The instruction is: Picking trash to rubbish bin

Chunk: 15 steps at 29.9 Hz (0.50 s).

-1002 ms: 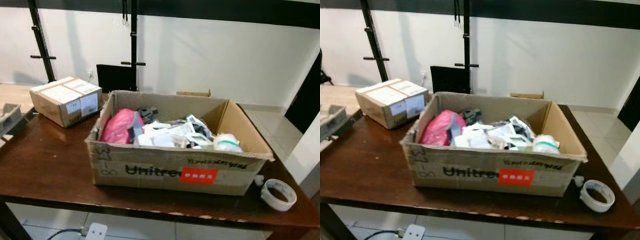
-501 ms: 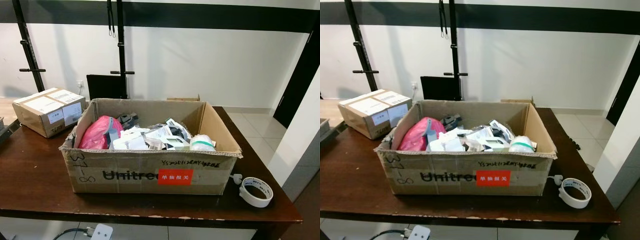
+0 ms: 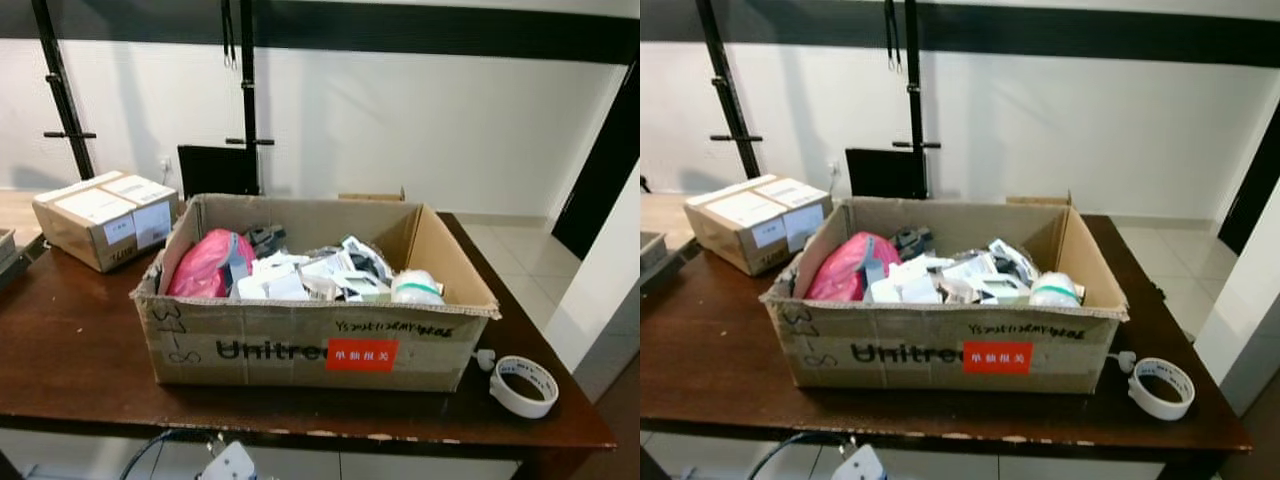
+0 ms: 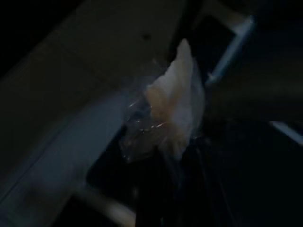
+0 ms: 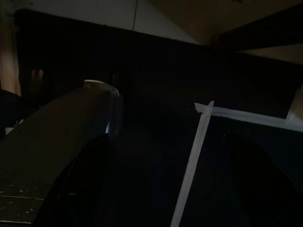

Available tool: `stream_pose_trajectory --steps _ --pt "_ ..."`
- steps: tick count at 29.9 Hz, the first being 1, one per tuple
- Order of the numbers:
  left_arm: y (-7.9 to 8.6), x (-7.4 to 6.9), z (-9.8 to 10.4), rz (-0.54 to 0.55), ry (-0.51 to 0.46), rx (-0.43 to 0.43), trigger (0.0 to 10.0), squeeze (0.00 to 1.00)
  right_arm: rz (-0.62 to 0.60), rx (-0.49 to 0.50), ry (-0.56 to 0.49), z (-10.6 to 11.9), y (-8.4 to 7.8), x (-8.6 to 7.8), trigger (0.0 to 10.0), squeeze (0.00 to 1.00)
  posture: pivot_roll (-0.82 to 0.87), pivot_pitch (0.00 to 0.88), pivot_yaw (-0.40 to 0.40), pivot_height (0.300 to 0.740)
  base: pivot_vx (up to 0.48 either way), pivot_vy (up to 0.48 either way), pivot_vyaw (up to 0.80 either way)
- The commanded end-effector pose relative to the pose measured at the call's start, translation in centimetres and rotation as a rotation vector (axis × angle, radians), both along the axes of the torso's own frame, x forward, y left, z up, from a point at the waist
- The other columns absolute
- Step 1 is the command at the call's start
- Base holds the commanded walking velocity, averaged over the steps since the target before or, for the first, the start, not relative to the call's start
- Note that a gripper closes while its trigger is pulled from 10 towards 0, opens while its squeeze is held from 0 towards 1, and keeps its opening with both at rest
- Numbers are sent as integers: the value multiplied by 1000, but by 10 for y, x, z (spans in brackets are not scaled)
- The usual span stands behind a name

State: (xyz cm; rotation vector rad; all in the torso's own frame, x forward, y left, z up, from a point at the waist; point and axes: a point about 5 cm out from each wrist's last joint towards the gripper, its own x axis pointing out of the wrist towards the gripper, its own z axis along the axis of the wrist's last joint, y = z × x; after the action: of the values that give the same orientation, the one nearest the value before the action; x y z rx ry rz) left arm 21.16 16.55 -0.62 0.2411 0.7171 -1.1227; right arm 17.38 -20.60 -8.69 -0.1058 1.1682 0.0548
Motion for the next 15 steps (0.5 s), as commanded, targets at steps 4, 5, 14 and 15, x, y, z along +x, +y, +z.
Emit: stream_pose_trajectory --steps 4,5,14,15 --pt "-19 18 63 -122 12 -151 10000 0 -1 -5 6 0 -2 -1 10000 0 59 8 -33 740 0 0 0" --pt "-29 28 87 -133 -48 -238 10000 0 -4 -3 7 0 -2 -2 10000 0 60 7 -33 740 0 0 0" --pt "-58 57 195 -208 -303 -620 10000 0 -7 1 3 0 0 0 10000 0 55 4 -29 740 0 0 0" --pt "-64 58 230 -258 -357 -731 10000 0 -7 1 2 0 0 0 10000 0 54 0 -27 740 0 0 0"
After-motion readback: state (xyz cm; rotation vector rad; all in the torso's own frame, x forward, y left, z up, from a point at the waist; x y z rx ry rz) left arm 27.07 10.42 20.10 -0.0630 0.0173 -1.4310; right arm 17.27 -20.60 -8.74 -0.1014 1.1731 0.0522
